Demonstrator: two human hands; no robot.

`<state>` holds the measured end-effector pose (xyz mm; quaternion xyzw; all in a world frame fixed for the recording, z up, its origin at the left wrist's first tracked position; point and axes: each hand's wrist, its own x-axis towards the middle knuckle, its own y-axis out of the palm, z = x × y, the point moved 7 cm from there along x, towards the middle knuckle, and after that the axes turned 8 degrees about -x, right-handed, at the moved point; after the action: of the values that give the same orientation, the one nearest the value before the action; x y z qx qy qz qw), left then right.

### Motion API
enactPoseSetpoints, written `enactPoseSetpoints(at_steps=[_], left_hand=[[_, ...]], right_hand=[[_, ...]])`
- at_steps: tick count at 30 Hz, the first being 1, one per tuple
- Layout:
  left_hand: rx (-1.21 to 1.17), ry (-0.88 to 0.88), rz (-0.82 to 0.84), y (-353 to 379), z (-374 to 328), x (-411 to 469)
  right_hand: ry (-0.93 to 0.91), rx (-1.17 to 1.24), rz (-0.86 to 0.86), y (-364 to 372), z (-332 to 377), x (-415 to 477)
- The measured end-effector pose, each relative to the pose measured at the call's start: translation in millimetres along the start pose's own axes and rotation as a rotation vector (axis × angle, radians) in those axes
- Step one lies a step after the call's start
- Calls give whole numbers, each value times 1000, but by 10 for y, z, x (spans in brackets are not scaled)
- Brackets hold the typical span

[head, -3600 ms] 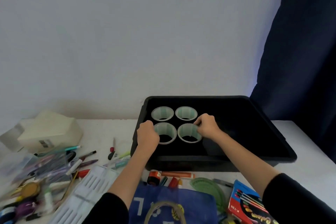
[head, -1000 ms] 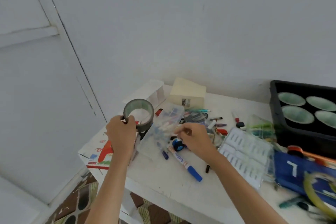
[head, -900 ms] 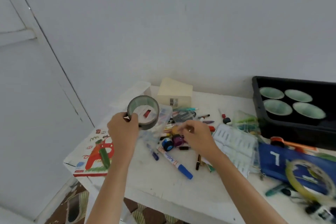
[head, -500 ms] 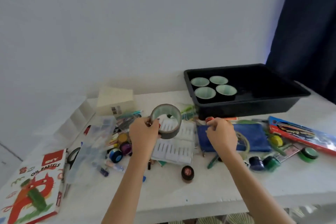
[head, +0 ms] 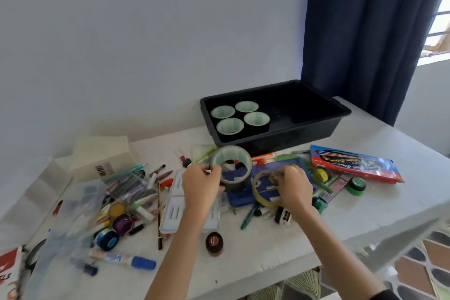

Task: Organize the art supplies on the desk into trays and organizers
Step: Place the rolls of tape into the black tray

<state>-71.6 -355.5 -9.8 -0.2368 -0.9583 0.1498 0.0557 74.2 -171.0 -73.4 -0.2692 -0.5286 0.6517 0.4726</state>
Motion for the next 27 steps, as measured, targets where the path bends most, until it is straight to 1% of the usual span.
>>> enactPoseSetpoints(at_steps=[2, 5, 10, 14, 17, 21, 24, 27], left_hand=[[-8, 12, 7, 25, -76, 24], [-40, 54, 8, 50, -260, 79], [-96, 140, -12, 182, -695, 289], [-90, 204, 6, 442, -1064, 542], [-108, 214, -2, 706, -1262, 809], [-129, 236, 0, 1149, -1446, 1197], [-122, 243, -3, 1476, -1482, 1462], [-83, 218, -22, 1766, -1390, 1717]], right_hand=[[13, 47, -12, -27, -24, 51], [-23, 104, -58, -196, -1, 132], [-69, 336, -147, -623, 1, 456], [-49, 454, -190, -938, -102, 848], [-39, 486, -200, -1092, -190, 1187], [-49, 462, -211, -1158, -306, 1687], [-87, 466, -209, -1112, -352, 2017], [-95, 437, -172, -979, -385, 2311]])
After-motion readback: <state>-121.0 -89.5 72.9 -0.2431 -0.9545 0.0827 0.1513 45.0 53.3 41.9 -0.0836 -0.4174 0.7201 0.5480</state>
